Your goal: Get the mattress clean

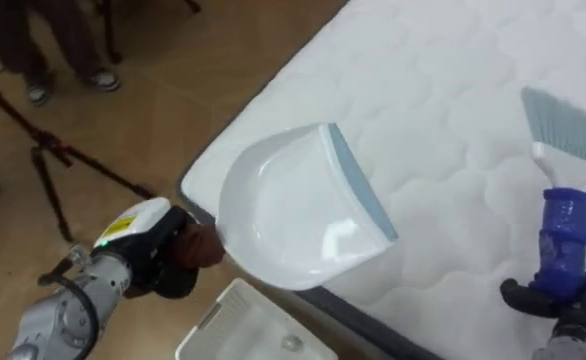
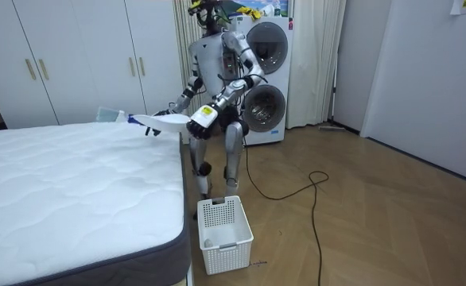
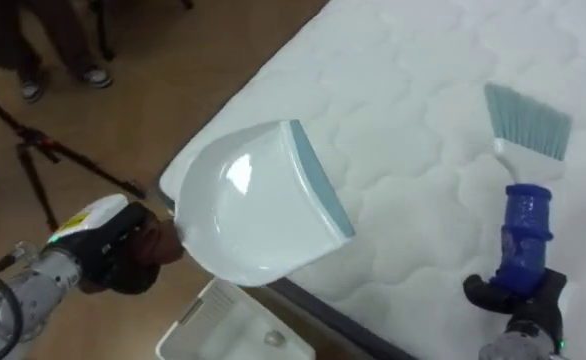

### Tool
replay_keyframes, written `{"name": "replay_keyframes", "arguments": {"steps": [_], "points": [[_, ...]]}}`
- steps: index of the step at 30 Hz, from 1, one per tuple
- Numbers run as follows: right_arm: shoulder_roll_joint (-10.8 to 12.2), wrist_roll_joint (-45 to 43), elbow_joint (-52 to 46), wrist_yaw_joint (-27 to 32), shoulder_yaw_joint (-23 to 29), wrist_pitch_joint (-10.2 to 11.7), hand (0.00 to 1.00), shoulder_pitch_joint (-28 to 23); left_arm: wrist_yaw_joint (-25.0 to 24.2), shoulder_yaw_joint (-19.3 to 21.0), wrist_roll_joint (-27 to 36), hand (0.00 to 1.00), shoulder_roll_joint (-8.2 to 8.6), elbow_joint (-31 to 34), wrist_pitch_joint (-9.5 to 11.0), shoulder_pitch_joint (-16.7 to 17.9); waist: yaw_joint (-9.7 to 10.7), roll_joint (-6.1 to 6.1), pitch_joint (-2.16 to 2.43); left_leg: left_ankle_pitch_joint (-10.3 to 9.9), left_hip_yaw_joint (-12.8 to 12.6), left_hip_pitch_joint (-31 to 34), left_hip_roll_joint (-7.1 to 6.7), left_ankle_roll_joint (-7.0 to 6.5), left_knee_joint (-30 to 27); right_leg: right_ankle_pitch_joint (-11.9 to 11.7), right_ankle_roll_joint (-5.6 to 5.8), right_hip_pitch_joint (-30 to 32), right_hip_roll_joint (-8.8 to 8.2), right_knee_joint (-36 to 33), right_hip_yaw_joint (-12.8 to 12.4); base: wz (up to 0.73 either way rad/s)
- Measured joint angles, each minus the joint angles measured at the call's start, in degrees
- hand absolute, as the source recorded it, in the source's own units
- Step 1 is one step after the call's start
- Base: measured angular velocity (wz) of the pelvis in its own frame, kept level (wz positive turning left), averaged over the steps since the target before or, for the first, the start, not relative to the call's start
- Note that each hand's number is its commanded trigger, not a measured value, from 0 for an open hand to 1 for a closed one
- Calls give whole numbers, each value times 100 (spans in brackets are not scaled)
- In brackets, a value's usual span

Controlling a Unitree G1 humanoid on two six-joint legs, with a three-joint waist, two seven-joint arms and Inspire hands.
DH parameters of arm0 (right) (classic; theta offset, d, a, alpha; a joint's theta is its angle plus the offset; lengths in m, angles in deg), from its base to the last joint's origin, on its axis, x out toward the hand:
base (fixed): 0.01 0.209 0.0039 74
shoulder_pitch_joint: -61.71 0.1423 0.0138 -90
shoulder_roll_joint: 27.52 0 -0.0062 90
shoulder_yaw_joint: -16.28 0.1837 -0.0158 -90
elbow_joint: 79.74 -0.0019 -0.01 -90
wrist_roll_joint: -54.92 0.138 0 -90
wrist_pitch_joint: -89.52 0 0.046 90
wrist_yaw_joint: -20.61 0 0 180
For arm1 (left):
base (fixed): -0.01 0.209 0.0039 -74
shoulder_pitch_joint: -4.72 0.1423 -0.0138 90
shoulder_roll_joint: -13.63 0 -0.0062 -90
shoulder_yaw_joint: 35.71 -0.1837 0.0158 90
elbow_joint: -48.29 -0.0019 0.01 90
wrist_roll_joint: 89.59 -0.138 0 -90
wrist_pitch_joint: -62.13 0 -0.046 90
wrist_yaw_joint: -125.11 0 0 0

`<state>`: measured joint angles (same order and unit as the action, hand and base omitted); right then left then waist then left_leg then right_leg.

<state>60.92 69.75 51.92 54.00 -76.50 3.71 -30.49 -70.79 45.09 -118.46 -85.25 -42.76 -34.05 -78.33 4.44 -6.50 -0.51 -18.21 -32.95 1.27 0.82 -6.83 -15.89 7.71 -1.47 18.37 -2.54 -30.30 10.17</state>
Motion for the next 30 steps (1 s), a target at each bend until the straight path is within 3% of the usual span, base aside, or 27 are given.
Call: {"name": "replay_keyframes", "arguments": {"steps": [1,3,5,6,7,9,11,15,19,21,23,24,25,26,27,28,29,30], "points": [[-3,8,-1,5,-6,0,0,-8,5,-4,133,100,78,1,1,35,-3,18,10,2,-104,-41,-5,1,39,167,49,-37,-130,-269,101,-92],[12,70,58,40,-108,0,0,2,31,-14,615,100,364,-8,-8,50,-61,184,16,7,-503,-159,-57,11,97,636,335,-473,-730,-857,145,-90],[31,69,53,34,-220,0,0,-4,97,-18,939,100,471,-10,-15,46,-125,341,12,11,-762,-137,-56,18,2,722,481,-809,-980,-560,42,-92],[46,59,-8,10,-282,-5,0,-17,173,-17,1118,100,499,-30,-17,46,-182,440,12,24,-756,-80,-39,39,-71,759,569,-915,-981,-108,-71,-97],[49,59,-42,-2,-285,-9,0,-16,201,-17,1186,100,534,-65,-18,47,-201,451,10,34,-660,-70,-24,56,-95,762,577,-962,-940,66,-77,-104],[82,56,-249,-47,-292,-22,0,-13,295,-17,1453,100,663,-166,-43,76,-295,456,13,63,-18,-41,8,108,-159,664,740,-1202,-799,685,-89,-104],[105,22,-302,-124,-291,-22,0,-3,348,-15,1640,100,752,-194,-23,65,-245,439,30,93,67,-23,87,161,-156,523,709,-1264,-711,846,-52,-49],[239,-152,-305,-113,-269,-23,0,-44,488,-10,2048,100,844,-271,8,80,13,604,9,155,-8,-55,244,247,-134,434,575,-1233,-529,886,-20,-15],[248,-155,-467,-107,-238,-23,0,-226,550,-7,2261,100,881,-277,8,264,38,704,53,236,-30,-52,396,370,-137,326,442,-1284,-389,1076,-13,-13],[252,-172,-596,-106,-214,-20,0,-295,659,-8,2268,100,933,-284,7,400,51,710,51,287,-28,-94,468,454,-164,281,366,-1329,-234,1213,-83,-11],[269,-227,-611,-122,-213,-16,0,-309,678,-4,2278,100,1020,-299,9,412,18,705,52,317,59,-112,511,505,-169,247,309,-1339,-189,1264,-161,-26],[306,-272,-639,-160,-232,-15,0,-310,689,-4,2380,100,1040,-301,12,418,-81,700,48,334,307,-130,514,540,-168,223,268,-1329,-104,1275,-256,-69],[327,-337,-668,-230,-275,-16,0,-309,730,-3,2466,100,1055,-307,12,445,-211,684,40,341,762,-178,451,587,-138,199,216,-1329,-1,1282,-436,-82],[339,-389,-682,-282,-284,-16,0,-308,776,-2,2482,100,1067,-306,13,467,-264,671,41,343,1030,-207,431,606,-121,192,197,-1336,33,1281,-504,-95],[362,-467,-695,-389,-286,-16,0,-307,845,3,2482,100,1077,-307,15,487,-325,651,45,328,1504,-256,357,645,-105,198,164,-1351,87,1279,-563,-67],[376,-513,-711,-436,-286,-16,0,-308,873,8,2488,95,1075,-312,18,487,-318,651,45,329,1615,-281,341,655,-81,221,145,-1358,93,1278,-564,-56],[392,-552,-760,-494,-286,-16,0,-308,940,12,2492,78,1076,-314,47,483,-293,638,43,336,1614,-294,342,677,-65,232,132,-1347,114,1272,-594,-31],[389,-591,-823,-519,-271,-16,0,-327,970,8,2492,2,1090,-314,95,486,-248,631,37,347,1595,-316,337,694,-25,229,128,-1309,164,1254,-712,-29]]}}
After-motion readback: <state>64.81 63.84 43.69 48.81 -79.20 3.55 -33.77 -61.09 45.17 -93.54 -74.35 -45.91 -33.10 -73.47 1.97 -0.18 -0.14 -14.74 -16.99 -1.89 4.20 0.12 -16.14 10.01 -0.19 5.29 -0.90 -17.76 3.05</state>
